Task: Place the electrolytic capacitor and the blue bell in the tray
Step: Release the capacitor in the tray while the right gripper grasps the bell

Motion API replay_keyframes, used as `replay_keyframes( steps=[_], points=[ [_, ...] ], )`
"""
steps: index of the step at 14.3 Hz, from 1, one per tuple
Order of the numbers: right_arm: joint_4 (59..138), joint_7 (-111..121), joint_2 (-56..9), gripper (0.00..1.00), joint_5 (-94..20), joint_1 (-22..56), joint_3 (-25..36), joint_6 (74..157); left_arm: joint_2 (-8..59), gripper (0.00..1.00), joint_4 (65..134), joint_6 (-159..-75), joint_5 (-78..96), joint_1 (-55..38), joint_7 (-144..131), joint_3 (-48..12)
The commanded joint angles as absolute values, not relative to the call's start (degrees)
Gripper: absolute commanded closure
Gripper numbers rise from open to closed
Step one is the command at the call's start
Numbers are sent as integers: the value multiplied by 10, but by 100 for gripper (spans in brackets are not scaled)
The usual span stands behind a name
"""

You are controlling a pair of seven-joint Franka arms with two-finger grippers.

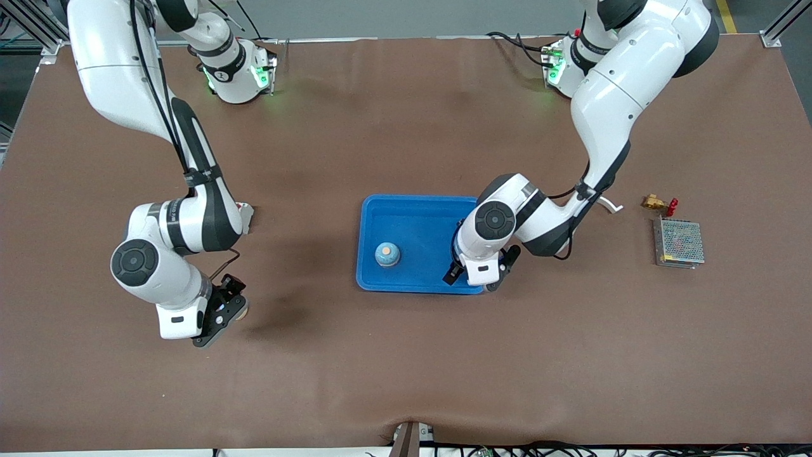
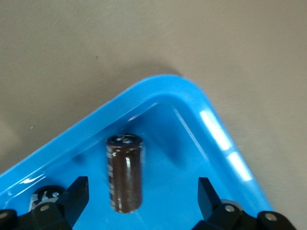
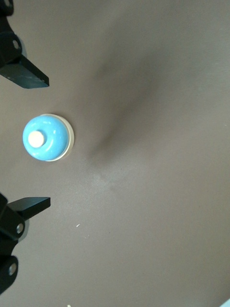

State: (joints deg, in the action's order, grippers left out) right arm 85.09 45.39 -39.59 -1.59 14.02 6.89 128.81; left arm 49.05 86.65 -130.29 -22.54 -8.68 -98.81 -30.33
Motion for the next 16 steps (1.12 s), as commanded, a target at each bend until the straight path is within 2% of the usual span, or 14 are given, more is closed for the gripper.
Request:
replay_keyframes(
  steps=[1,7,10,16],
  points=[
    [846,504,-402,0,-12,127,54,1290,471,0,853,-1278,-217,-84,-978,-308],
    [867,587,-407,0,-55,110,54,1296,439,0,793,-1181,-214,-77,-919,-311],
    [897,623,-409,0,-81,100,54,1336,409,0,793,-1167,-204,-55,-857,-311],
    [925,624,-408,0,-82,97,52,1349,359,0,795,-1124,-203,-15,-720,-308]
  ],
)
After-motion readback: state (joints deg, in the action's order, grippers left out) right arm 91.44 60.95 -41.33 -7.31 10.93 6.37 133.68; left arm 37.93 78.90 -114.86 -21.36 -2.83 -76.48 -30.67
